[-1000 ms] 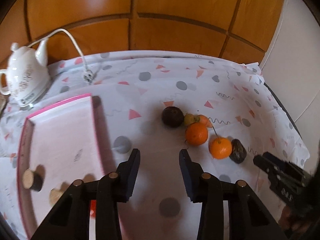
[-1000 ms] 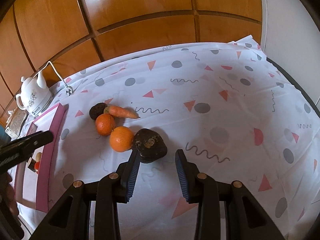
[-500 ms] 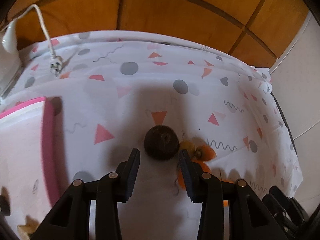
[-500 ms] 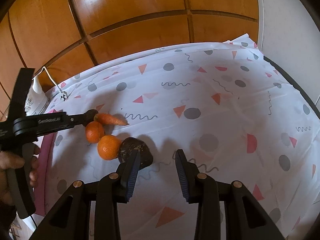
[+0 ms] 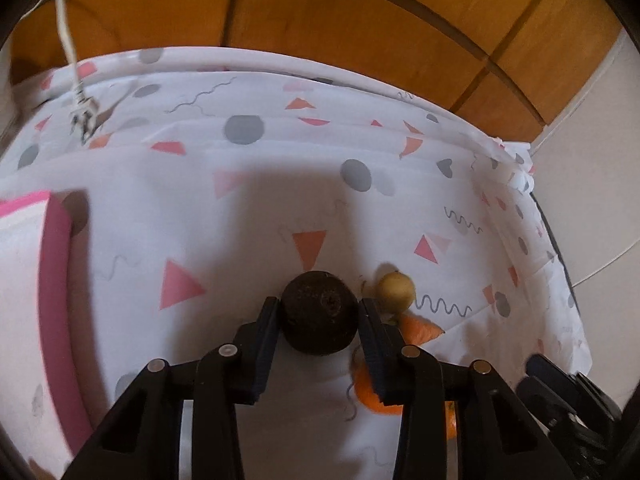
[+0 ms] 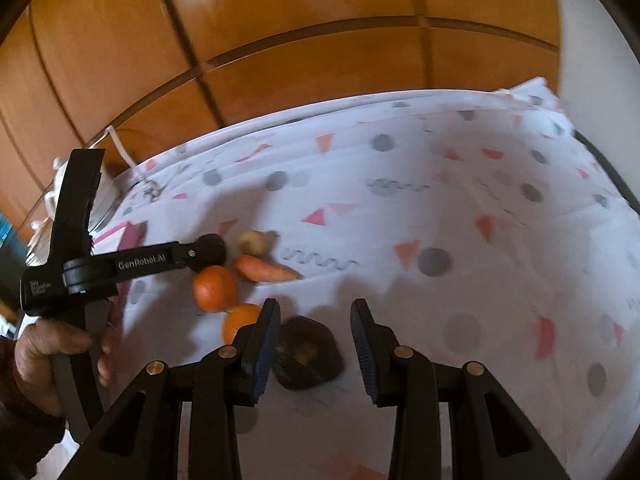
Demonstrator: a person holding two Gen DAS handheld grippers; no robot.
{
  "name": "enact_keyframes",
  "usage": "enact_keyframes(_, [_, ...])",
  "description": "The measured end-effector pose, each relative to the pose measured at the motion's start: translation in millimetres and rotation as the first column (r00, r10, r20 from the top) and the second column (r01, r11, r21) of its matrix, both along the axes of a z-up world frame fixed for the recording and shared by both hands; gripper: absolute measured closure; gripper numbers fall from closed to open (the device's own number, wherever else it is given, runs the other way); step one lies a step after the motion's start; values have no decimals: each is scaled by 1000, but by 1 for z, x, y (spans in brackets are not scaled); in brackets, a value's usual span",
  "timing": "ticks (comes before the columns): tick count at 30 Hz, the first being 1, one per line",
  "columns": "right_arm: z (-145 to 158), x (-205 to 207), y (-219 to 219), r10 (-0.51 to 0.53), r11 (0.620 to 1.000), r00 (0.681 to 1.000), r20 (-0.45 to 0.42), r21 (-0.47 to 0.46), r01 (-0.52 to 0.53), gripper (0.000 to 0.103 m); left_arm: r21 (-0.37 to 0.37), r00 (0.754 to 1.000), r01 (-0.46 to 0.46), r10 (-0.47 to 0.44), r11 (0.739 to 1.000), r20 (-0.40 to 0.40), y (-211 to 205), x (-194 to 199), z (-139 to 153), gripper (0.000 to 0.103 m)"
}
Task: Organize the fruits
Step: 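Lift the dark round item toward the tray with the left gripper while the right grasps the carrot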
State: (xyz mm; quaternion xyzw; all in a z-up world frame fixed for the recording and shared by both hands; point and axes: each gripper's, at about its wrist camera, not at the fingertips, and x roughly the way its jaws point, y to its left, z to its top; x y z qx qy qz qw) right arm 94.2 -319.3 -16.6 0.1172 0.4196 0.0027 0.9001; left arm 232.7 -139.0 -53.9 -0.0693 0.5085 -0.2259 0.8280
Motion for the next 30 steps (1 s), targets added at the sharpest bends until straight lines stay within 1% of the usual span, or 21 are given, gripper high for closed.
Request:
enact_keyframes(3, [-1,14,10,75,997,997,-9,-4,-75,66,-4,1000,-13,13,1000,-5,10,-5,0,64])
enact_keyframes(5, [-4,26,16,130,991,991,-27,-15,-130,66,9,1000,-21,21,1000,4,17,-11,1,64])
enact_keyframes(8, [-9,44,25,220,974,974,-62,-40,-223,66,28,1000,-18,17,999,19,22,-20,3,64])
enact_keyframes(9, [-12,53,30,257,964,963,-80,-54,-262,66,37,1000,-19,18,999,24,23,-23,3,64])
enact_keyframes(12, [-19,70,37,326,937,936,-135,-88,-339,66,41,999,-16,15,999,32,26,-30,3,64])
enact_keyframes(14, [-25,80,42,378,908,908,-179,-118,-401,66,43,999,-10,9,999,38,28,-35,4,64])
enact_keyframes(17, [-32,91,47,417,878,881,-225,-151,-454,66,54,998,-3,0,999,56,28,-40,4,64])
enact_keyframes(19, [-38,96,54,438,855,864,-249,-182,-486,67,45,998,-4,1,999,56,30,-43,6,64])
enact_keyframes(21, [-39,99,57,443,849,864,-241,-197,-490,73,42,998,-2,-1,999,59,30,-45,8,64])
enact_keyframes(22, [-39,100,56,439,852,865,-243,-194,-487,83,46,998,-4,1,999,67,31,-48,9,64])
enact_keyframes(23, [-40,100,57,435,853,866,-245,-197,-484,86,46,997,-3,0,999,73,32,-50,11,64])
enact_keyframes(24, [-41,98,58,430,854,871,-239,-206,-478,86,43,997,-3,0,999,78,34,-53,13,64])
enact_keyframes(26, [-40,94,59,427,858,874,-232,-201,-473,90,40,996,-9,5,999,89,37,-57,17,64])
enact_keyframes(30, [-35,86,63,412,862,886,-212,-225,-454,90,16,995,-19,17,1000,98,46,-66,27,64])
